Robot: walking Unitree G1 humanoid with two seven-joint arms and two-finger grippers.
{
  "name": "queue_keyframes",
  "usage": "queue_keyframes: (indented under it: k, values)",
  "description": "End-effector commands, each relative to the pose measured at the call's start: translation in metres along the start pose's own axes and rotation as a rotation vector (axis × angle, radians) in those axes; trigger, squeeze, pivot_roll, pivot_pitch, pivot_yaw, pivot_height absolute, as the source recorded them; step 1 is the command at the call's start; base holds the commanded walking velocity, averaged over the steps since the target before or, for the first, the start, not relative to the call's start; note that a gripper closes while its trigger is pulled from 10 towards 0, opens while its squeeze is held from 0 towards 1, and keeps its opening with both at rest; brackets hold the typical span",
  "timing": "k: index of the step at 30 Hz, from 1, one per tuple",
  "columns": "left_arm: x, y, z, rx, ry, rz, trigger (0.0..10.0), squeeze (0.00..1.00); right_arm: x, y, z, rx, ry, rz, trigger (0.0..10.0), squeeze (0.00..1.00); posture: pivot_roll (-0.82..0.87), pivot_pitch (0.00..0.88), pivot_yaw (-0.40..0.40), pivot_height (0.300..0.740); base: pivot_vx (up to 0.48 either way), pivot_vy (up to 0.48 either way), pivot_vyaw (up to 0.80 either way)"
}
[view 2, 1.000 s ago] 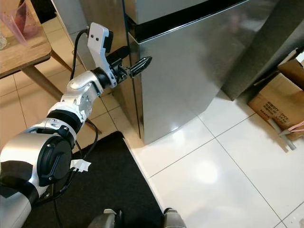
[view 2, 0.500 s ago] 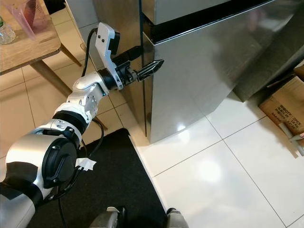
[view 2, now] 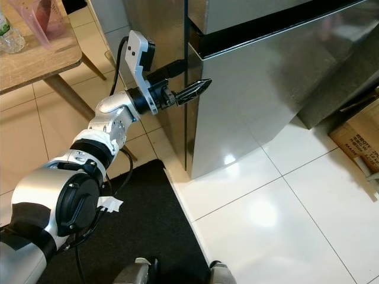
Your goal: Restocking fridge
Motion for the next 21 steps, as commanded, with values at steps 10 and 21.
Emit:
queue_keyframes:
  k: [10,21]
  values:
    - [-0.010,0.050,0.022,-0.256,-0.006,0.001,10.0,0.00,-0.022,-0.001,-0.005,-0.014,-0.062,0.033,10.0,0.00,-0.23,0.358,0.091,0.740,0.000,0.000,0.00]
    - [-0.010,0.062,0.026,-0.305,0.012,-0.008,10.0,0.00,-0.022,-0.002,-0.004,-0.016,-0.063,0.038,10.0,0.00,-0.23,0.348,0.093,0.740,0.000,0.000,0.00]
Point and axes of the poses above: a point about 5 cm out from each wrist's last joint towards the gripper, its own z axis pointing out of the wrist towards the gripper, its own x axis along the axis of the wrist's last joint, y = z × x, the point moved 6 cm from there along z, pointing out of the wrist towards the gripper, and after that the axes turned 9 degrees about z, right-handed, at the moved point
